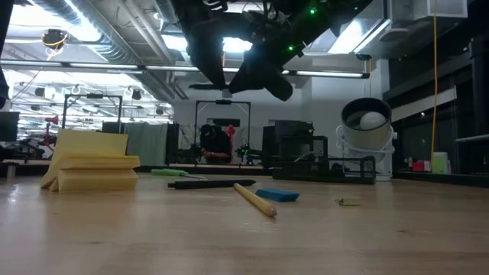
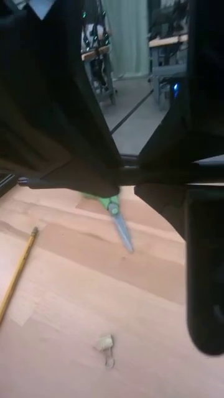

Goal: Pick and place office supplies into organizer
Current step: Put the top black pen into the metal mesh desk organizer, then put the green scissor into the metal mesh desk organizer

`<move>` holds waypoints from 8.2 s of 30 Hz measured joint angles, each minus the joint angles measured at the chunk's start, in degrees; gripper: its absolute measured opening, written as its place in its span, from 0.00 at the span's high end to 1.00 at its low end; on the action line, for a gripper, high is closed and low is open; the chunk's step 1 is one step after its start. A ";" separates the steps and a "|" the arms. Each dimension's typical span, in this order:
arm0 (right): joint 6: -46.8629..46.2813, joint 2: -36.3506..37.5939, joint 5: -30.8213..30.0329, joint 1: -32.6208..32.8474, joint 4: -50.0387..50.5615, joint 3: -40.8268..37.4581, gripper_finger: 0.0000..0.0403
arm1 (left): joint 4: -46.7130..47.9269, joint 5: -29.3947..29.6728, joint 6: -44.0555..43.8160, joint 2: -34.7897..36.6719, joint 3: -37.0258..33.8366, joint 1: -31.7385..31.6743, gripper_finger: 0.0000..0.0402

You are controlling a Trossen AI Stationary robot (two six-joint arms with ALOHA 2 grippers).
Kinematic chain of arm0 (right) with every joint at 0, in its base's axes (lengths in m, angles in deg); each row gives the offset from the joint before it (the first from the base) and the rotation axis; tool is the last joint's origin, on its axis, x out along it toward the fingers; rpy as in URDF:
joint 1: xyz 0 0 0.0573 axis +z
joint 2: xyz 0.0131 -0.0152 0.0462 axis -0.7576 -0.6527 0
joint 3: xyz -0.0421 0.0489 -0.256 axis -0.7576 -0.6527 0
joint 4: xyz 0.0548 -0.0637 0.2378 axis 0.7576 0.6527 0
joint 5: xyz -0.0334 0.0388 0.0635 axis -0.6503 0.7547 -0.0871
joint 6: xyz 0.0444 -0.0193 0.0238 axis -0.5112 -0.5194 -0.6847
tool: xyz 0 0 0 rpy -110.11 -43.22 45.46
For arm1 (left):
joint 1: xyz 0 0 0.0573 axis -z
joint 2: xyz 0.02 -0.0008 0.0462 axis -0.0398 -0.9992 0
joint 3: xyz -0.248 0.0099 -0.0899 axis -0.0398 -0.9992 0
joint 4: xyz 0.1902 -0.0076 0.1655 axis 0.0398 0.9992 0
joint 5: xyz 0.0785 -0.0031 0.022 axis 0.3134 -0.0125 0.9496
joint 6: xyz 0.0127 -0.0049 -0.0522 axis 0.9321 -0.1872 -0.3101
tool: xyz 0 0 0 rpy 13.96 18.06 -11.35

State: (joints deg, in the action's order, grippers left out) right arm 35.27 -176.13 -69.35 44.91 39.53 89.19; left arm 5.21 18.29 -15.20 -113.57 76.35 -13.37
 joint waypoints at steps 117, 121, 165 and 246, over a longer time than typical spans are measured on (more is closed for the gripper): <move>-40.46 -0.18 6.69 -23.41 -72.30 -42.40 0.89 | -55.29 0.66 9.65 31.15 -44.98 -12.57 0.89; -40.31 -1.14 6.01 -23.41 -72.26 -42.40 0.89 | -55.29 0.66 9.65 31.15 -44.98 -12.57 0.89; -39.15 -2.43 4.40 -21.92 -70.90 -39.68 0.79 | -55.27 0.66 9.67 31.15 -44.98 -12.57 0.90; -33.27 13.07 5.07 -7.54 -39.54 -34.93 0.95 | -13.61 0.75 -10.87 0.40 -24.90 -33.87 0.71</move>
State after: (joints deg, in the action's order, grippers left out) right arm 2.00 -163.06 -64.27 37.37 0.00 54.26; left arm -8.40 19.04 -26.06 -113.17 51.45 -47.24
